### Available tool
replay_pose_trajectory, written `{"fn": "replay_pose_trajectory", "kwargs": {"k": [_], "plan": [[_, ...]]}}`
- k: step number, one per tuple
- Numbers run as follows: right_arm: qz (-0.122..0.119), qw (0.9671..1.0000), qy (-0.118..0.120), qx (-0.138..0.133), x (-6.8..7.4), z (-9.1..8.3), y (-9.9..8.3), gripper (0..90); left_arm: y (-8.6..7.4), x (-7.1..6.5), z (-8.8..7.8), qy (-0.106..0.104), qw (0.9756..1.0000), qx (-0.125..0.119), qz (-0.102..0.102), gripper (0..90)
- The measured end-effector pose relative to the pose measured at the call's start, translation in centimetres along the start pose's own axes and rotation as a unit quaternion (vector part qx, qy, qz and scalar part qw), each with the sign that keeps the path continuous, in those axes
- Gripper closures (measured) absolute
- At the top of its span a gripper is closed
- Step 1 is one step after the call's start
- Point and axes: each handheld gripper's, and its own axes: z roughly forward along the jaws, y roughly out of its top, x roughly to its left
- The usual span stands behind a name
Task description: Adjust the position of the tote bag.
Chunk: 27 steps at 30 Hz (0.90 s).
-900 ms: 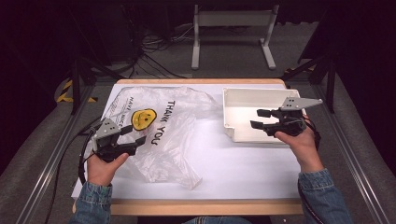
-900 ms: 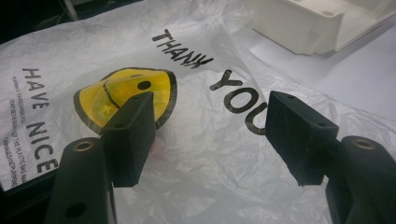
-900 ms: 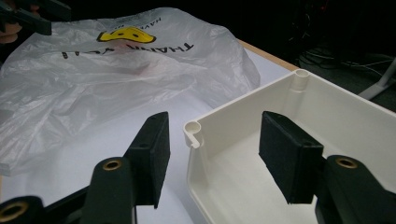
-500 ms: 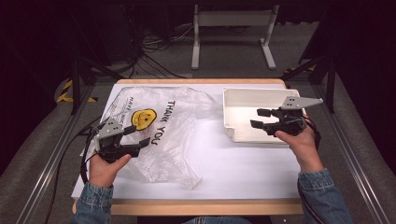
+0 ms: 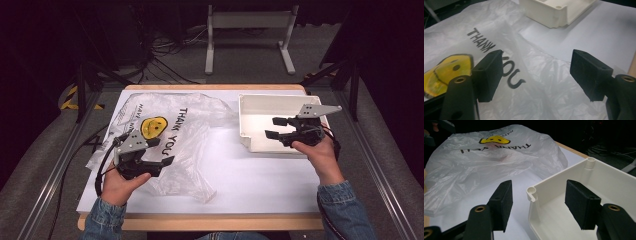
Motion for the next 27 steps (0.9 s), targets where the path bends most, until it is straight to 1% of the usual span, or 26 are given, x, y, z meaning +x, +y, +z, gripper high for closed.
{"fn": "replay_pose_trajectory", "kwargs": {"k": [6,12,14,18,20,22,26,27], "plan": [[0.007,0.9999,0.008,0.005,0.0,0.3,-0.1,37.4,0.7,-1.4,0.6,-0.015,0.9996,0.008,0.024,24.2],[0.006,0.9999,0.011,0.007,0.1,0.6,-0.1,36.6,0.9,-2.3,1.2,-0.040,0.9984,0.021,0.036,23.8],[0.006,0.9999,0.010,0.007,0.1,0.6,-0.1,36.3,1.0,-2.7,1.6,-0.050,0.9974,0.029,0.044,23.7],[0.007,0.9999,0.013,0.007,0.2,0.7,-0.1,36.3,1.0,-3.2,2.4,-0.060,0.9958,0.045,0.052,23.0],[0.006,0.9999,0.013,0.007,0.2,0.7,-0.1,36.3,0.9,-3.3,2.9,-0.062,0.9948,0.062,0.053,23.0],[0.007,0.9999,0.014,0.008,0.2,0.8,-0.1,36.0,0.7,-3.5,3.3,-0.068,0.9927,0.080,0.059,23.0],[0.008,0.9998,0.014,0.007,0.1,0.7,-0.2,35.9,0.7,-3.7,3.7,-0.075,0.9903,0.094,0.070,21.4],[0.009,0.9998,0.014,0.007,0.1,0.7,-0.2,35.9,0.6,-3.7,3.8,-0.074,0.9902,0.095,0.071,20.7]]}}
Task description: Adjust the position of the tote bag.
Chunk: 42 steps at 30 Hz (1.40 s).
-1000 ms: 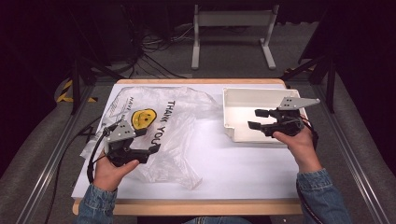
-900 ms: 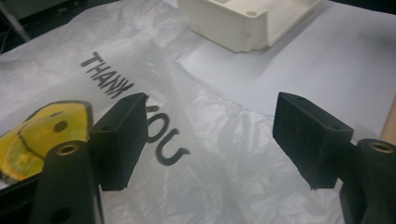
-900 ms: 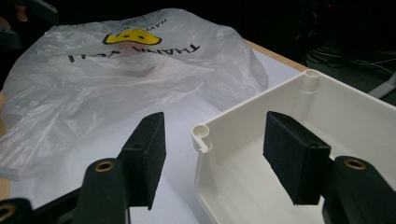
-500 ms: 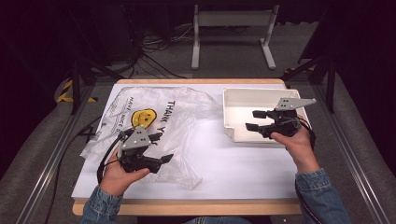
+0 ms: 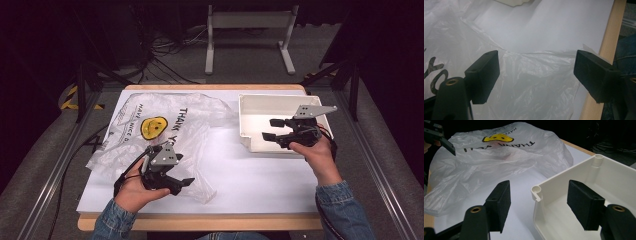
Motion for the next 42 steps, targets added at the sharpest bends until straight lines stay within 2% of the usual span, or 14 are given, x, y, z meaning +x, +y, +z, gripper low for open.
{"fn": "replay_pose_trajectory", "kwargs": {"k": [6,8,10,14,17,20,24,29,32,38,40,42], "plan": [[0.001,1.0000,0.000,0.003,0.0,0.2,0.0,35.9,-0.4,0.3,0.8,0.014,0.9998,0.014,0.004,17.9],[0.000,1.0000,0.000,0.003,0.1,0.2,0.0,35.8,-0.4,0.6,1.1,0.028,0.9993,0.014,-0.020,15.4],[0.000,1.0000,0.000,0.003,0.1,0.1,0.0,35.6,-0.5,0.9,1.2,0.043,0.9983,0.020,-0.034,14.5],[0.001,1.0000,-0.002,0.003,0.2,-0.1,-0.2,35.1,-0.7,1.5,1.4,0.043,0.9974,0.029,-0.049,14.7],[0.004,1.0000,-0.005,0.002,0.1,-0.4,-0.4,34.9,-0.7,1.6,2.1,0.043,0.9968,0.049,-0.047,14.8],[0.006,1.0000,-0.006,0.000,0.1,-0.6,-0.4,34.8,-0.8,1.5,2.7,0.052,0.9953,0.070,-0.042,16.1],[0.004,1.0000,-0.005,0.001,0.2,-0.5,-0.4,34.6,-0.9,1.7,2.9,0.061,0.9938,0.084,-0.041,20.9],[0.004,1.0000,-0.003,0.003,0.3,-0.4,-0.5,34.4,-1.1,1.7,2.9,0.055,0.9932,0.097,-0.034,23.7],[0.005,1.0000,-0.002,0.002,0.3,-0.4,-0.4,34.3,-1.2,1.8,3.2,0.050,0.9918,0.113,-0.031,22.5],[0.003,1.0000,-0.003,0.004,0.3,-0.3,-0.4,34.2,-1.9,2.2,4.1,0.048,0.9886,0.136,-0.043,21.7],[0.002,1.0000,-0.002,0.004,0.3,-0.3,-0.4,34.1,-2.0,2.4,4.2,0.054,0.9874,0.143,-0.044,24.6],[0.002,1.0000,-0.002,0.004,0.4,-0.2,-0.4,34.2,-2.2,2.5,4.2,0.059,0.9863,0.147,-0.046,34.8]]}}
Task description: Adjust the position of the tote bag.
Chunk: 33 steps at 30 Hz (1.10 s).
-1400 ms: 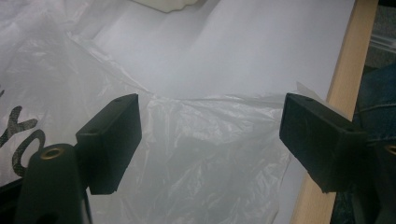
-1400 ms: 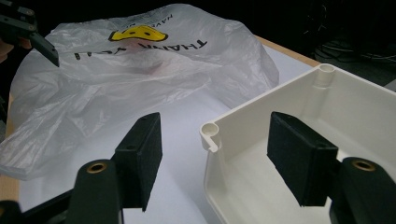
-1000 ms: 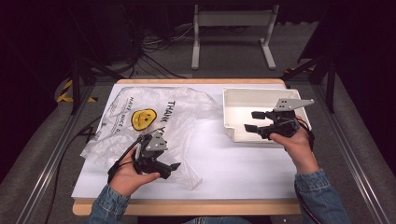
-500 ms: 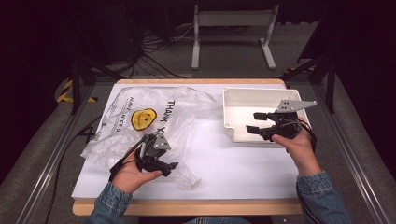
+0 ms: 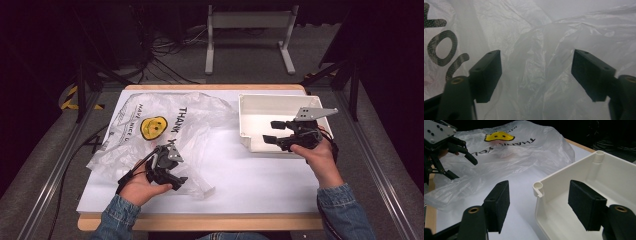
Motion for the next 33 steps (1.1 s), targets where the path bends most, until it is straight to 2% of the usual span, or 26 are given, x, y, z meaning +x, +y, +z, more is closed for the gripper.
{"fn": "replay_pose_trajectory", "kwargs": {"k": [4,6,11,13,16,19,22,25,26,27,28,29,33], "plan": [[0.000,1.0000,0.000,0.000,0.0,0.0,0.0,34.2,-0.2,0.2,-0.1,0.002,1.0000,0.001,-0.004,52.0],[0.000,1.0000,0.000,0.000,0.0,0.0,0.0,34.2,-0.2,0.3,-0.2,0.000,1.0000,0.002,-0.005,56.5],[0.000,1.0000,0.000,-0.001,0.0,0.0,0.0,34.0,-0.2,0.3,-0.6,-0.018,0.9996,0.001,-0.023,65.5],[0.001,1.0000,0.001,-0.001,0.0,0.0,0.0,33.9,-0.1,0.4,-0.6,-0.036,0.9991,0.007,-0.022,69.5],[0.001,1.0000,0.001,0.000,0.0,0.1,0.0,33.7,0.0,0.4,-0.5,-0.061,0.9977,0.007,-0.028,89.5],[0.000,1.0000,0.002,0.000,0.0,0.1,0.0,33.4,0.0,0.3,-0.5,-0.066,0.9976,0.008,-0.018,90.0],[0.002,1.0000,0.002,0.000,-0.1,0.1,0.0,33.3,0.1,0.3,-0.7,-0.066,0.9976,0.004,-0.019,90.0],[0.001,1.0000,0.003,0.000,-0.1,0.1,0.0,33.4,0.0,0.6,-1.6,-0.056,0.9979,-0.017,-0.027,90.0],[0.001,1.0000,0.003,-0.001,-0.1,0.1,0.0,33.3,0.0,0.6,-1.6,-0.056,0.9979,-0.017,-0.027,90.0],[0.001,1.0000,0.004,-0.001,0.0,0.1,0.1,33.4,-0.2,0.8,-2.4,-0.051,0.9977,-0.032,-0.030,90.0],[0.000,1.0000,0.004,-0.001,0.0,0.2,0.1,33.3,-0.2,0.8,-2.4,-0.051,0.9977,-0.032,-0.030,90.0],[0.000,1.0000,0.004,-0.001,0.0,0.2,0.1,33.3,-0.3,0.9,-2.9,-0.045,0.9976,-0.043,-0.031,90.0],[-0.001,1.0000,0.005,-0.001,0.0,0.3,0.2,33.4,-0.7,1.2,-4.7,-0.034,0.9961,-0.071,-0.040,90.0]]}}
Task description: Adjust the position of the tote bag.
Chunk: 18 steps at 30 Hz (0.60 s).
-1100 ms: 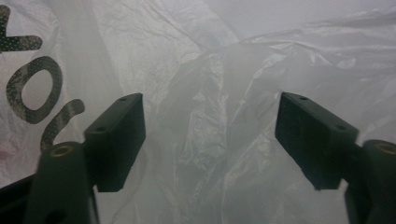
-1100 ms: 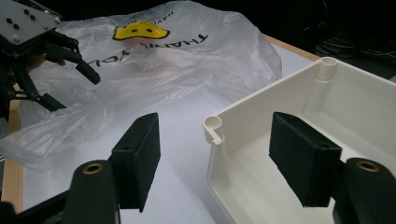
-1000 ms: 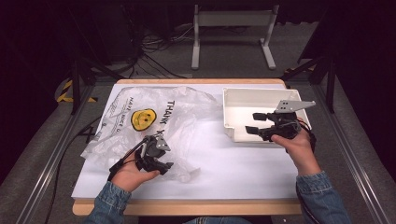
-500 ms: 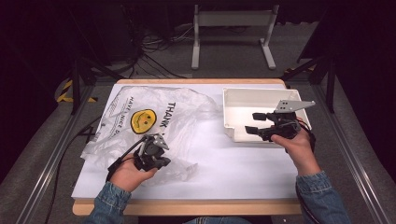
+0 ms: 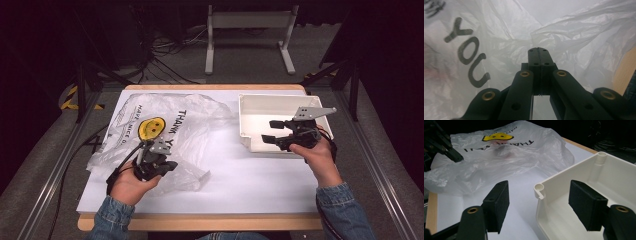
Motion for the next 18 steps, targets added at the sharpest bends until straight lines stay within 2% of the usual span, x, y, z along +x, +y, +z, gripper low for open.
{"fn": "replay_pose_trajectory", "kwargs": {"k": [3,4,5,6,8,11,18], "plan": [[-0.001,1.0000,0.003,0.001,0.0,0.2,0.1,33.3,-0.4,0.3,-1.5,0.011,0.9998,-0.018,-0.007,90.0],[-0.001,1.0000,0.007,0.001,0.1,0.4,0.2,33.4,-0.7,0.6,-2.5,0.018,0.9993,-0.029,-0.013,90.0],[0.002,0.9999,0.014,-0.002,0.1,0.5,0.3,33.4,-0.7,0.6,-2.5,0.018,0.9993,-0.029,-0.013,90.0],[0.008,0.9996,0.027,-0.009,0.1,0.5,0.3,33.6,-1.1,0.9,-3.3,0.027,0.9987,-0.039,-0.018,90.0],[0.011,0.9993,0.034,-0.014,0.1,0.6,0.4,33.6,-1.3,1.1,-3.9,0.031,0.9983,-0.045,-0.023,90.0],[0.003,0.9995,0.031,-0.009,0.4,1.1,0.7,33.6,-1.9,1.3,-5.0,0.040,0.9972,-0.056,-0.028,90.0],[-0.001,0.9996,0.029,-0.007,0.6,1.7,0.9,33.6,-3.0,1.8,-7.1,0.053,0.9939,-0.088,-0.041,90.0]]}}
